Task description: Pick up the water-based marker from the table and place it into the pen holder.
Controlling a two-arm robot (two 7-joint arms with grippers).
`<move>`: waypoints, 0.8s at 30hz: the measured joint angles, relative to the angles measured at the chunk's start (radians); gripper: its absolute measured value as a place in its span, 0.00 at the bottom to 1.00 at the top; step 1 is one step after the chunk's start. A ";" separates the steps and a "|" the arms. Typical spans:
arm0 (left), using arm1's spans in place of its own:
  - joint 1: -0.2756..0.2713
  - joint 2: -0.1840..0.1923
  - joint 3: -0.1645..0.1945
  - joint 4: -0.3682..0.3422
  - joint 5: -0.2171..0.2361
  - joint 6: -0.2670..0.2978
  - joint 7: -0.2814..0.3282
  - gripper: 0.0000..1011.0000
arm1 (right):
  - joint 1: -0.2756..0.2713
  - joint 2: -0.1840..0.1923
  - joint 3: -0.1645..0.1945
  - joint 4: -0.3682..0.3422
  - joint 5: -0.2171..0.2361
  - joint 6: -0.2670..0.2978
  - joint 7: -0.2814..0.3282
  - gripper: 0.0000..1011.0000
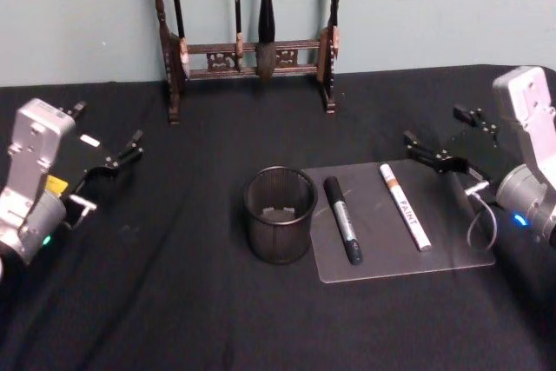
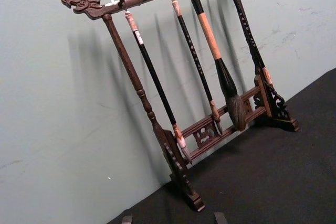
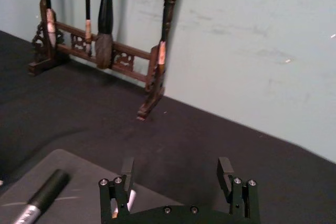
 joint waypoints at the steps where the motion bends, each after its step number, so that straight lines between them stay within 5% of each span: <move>1: 0.000 0.000 0.000 0.000 0.000 0.000 0.000 0.99 | 0.003 -0.004 0.002 -0.007 0.009 0.025 0.009 0.99; 13: 0.000 0.000 0.000 0.000 0.000 0.000 0.000 0.99 | 0.033 -0.036 -0.013 -0.039 0.030 0.253 0.054 0.99; 24: 0.000 0.000 0.000 0.000 0.000 0.000 0.000 0.99 | 0.063 -0.072 -0.032 -0.021 0.001 0.379 0.058 0.99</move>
